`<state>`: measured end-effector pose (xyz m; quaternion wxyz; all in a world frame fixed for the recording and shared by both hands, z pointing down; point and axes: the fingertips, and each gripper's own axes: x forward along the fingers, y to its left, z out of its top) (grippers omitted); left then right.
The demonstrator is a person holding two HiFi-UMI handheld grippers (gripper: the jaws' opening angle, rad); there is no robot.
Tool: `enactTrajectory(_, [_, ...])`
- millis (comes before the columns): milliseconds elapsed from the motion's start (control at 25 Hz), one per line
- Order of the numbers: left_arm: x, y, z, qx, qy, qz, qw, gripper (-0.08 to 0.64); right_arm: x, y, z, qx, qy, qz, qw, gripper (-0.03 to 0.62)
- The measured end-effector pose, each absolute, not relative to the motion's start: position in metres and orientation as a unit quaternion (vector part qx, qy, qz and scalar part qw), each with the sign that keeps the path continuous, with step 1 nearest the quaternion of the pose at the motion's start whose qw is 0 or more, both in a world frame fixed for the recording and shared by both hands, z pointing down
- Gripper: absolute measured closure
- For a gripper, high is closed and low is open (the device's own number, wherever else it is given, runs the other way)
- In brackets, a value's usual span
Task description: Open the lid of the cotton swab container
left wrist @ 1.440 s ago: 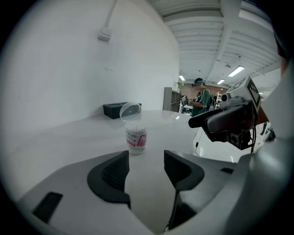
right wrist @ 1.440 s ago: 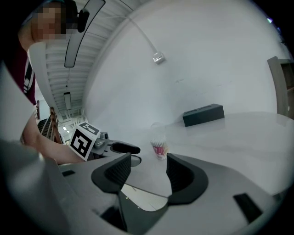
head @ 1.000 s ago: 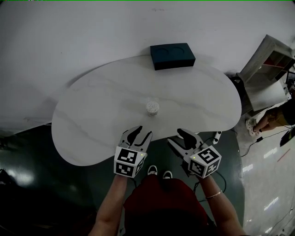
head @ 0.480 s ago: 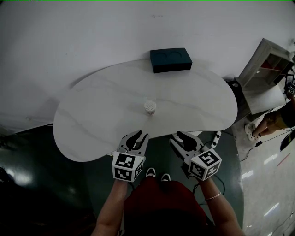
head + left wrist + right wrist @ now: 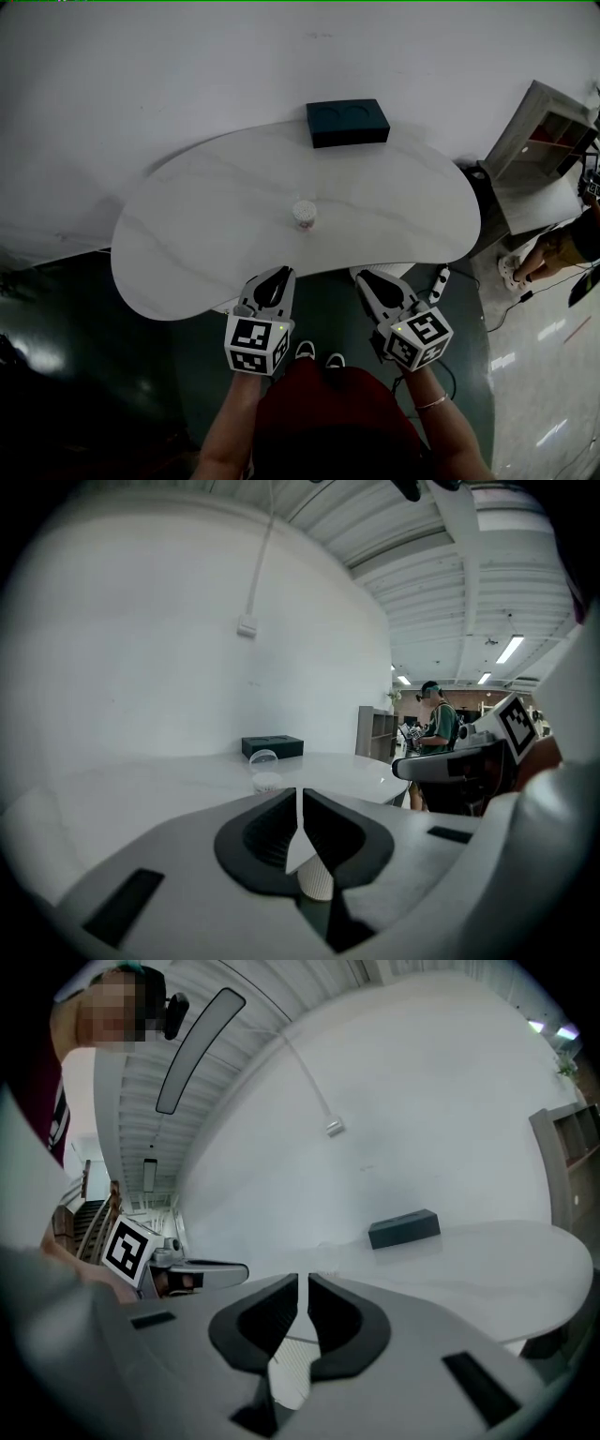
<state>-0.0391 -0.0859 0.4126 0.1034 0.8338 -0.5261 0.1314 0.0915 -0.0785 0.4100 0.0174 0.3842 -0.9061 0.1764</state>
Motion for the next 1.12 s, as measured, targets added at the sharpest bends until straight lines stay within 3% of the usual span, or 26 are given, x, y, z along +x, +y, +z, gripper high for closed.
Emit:
enactTrajectory(240, [-0.047,-0.074,0.399,0.822,-0.552,0.103,0.096,0.518,0.105,-0.077,0.398,0.416,-0.896,0.159,-0.009,0.563])
enactTrajectory(1120, [-0.067,-0.040,0.391,0.796,-0.593,0.079,0.090,0.525,0.127,-0.066,0.395,0.477,-0.869,0.129,-0.005,0.577])
